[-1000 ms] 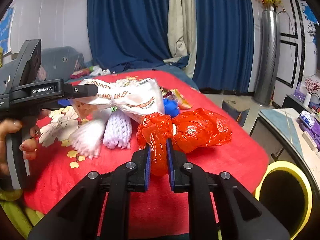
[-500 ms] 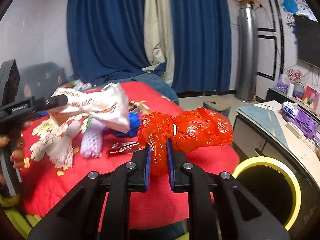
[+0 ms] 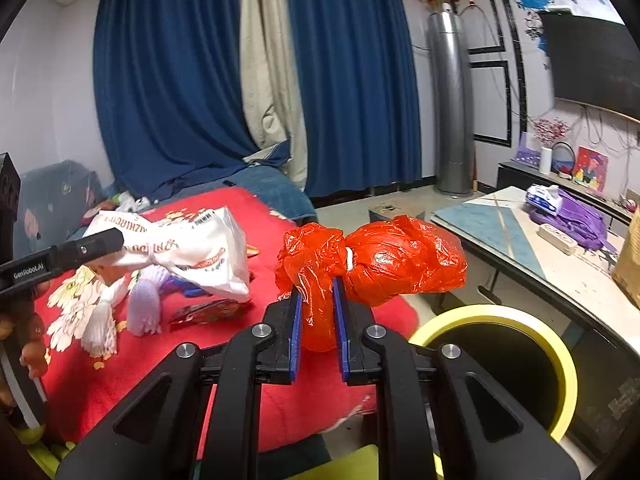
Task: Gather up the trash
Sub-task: 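Carry both bags over the yellow-rimmed bin and open both grippers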
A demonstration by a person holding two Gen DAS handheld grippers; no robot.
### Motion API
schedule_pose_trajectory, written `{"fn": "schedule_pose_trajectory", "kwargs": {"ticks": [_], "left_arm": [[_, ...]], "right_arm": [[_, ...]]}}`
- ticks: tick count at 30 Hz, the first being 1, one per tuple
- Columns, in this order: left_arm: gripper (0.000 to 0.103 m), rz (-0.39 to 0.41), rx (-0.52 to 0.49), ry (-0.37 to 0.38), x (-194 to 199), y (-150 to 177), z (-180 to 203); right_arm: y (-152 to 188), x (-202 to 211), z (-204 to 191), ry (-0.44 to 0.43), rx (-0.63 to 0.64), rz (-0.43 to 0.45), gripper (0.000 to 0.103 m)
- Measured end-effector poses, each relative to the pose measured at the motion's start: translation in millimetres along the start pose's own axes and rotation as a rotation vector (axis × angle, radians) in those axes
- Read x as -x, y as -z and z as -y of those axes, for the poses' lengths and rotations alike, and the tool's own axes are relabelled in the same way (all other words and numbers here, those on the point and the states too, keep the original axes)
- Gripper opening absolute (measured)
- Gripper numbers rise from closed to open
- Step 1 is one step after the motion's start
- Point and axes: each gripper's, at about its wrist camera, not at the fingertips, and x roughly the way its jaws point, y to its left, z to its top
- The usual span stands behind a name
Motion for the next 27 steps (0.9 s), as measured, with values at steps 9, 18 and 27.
{"fn": "schedule_pose_trajectory", "kwargs": {"ticks": [9, 18, 27], "left_arm": [[0.052, -0.033, -0.066, 0.055, -31, 2, 49], [0.052, -0.074, -0.138, 0.096, -66, 11, 93], [0.052, -0.133, -0.215, 0.128, -94, 26, 126]], "right_arm": [[9, 17, 38, 0.067, -0.058, -0.011, 0.014], [18, 29, 80, 0.132, -0.13, -0.024, 0.014], [27, 39, 112, 0.162, -0.21, -0.033, 0.014]]}}
